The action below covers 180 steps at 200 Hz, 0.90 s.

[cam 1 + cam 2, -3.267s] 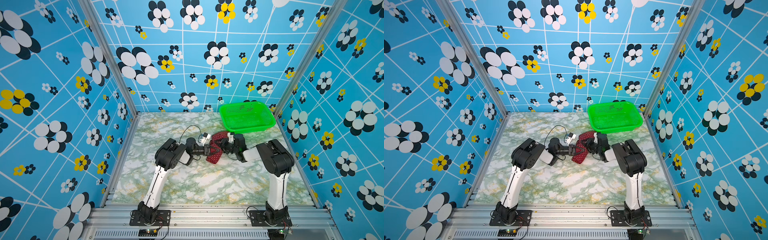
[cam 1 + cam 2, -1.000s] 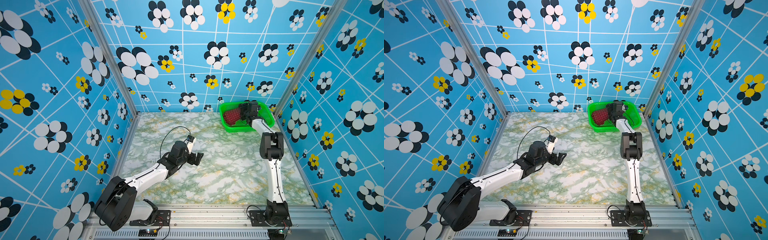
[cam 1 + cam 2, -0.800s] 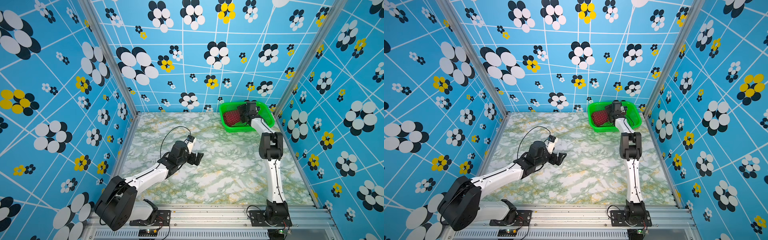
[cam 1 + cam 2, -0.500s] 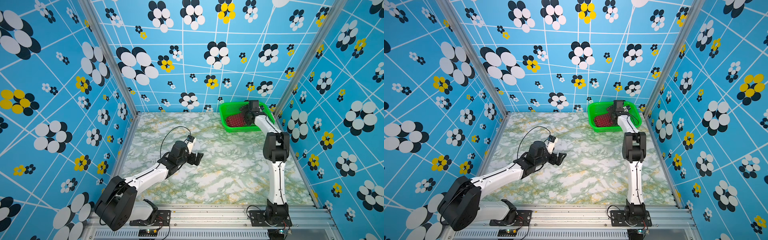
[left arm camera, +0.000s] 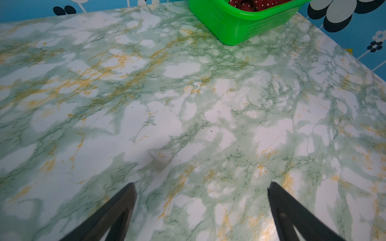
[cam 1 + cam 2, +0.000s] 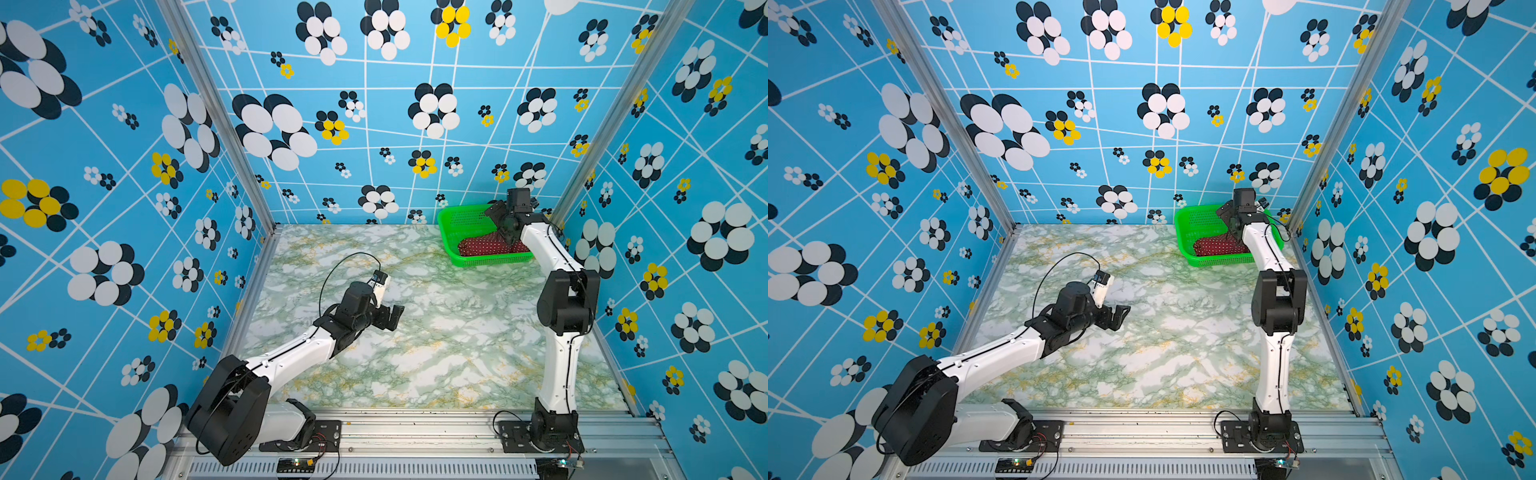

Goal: Roll up the skirts
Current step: Place the skirt in the basket.

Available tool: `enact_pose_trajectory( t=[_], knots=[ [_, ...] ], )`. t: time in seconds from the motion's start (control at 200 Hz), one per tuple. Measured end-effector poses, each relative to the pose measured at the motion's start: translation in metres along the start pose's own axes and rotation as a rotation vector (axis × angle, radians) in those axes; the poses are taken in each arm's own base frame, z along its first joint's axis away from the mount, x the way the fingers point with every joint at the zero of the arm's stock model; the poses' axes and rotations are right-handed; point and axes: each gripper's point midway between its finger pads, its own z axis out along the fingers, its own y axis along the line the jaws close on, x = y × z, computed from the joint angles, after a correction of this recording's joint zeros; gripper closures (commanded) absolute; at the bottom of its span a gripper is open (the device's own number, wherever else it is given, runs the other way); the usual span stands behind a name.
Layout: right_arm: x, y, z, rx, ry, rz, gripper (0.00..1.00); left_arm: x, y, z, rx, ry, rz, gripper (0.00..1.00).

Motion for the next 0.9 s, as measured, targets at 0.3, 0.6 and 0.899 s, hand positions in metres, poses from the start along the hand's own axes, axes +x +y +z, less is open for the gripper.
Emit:
enact_pose_trajectory(
  t=[0.3, 0.6, 0.899],
  knots=[
    [0.027, -0.026, 0.044, 0.113, 0.091, -0.113, 0.01, -0.002, -0.006, 0.007, 0.010, 0.009, 0.010, 0.00],
    [0.021, -0.033, 0.051, 0.166, 0.053, -0.324, 0.01, 0.001, -0.011, 0.024, 0.013, 0.040, 0.018, 0.00],
    [0.006, -0.004, 0.031, 0.064, 0.012, -0.398, 0.01, -0.013, -0.055, 0.044, 0.116, -0.059, 0.254, 0.01]
  ],
)
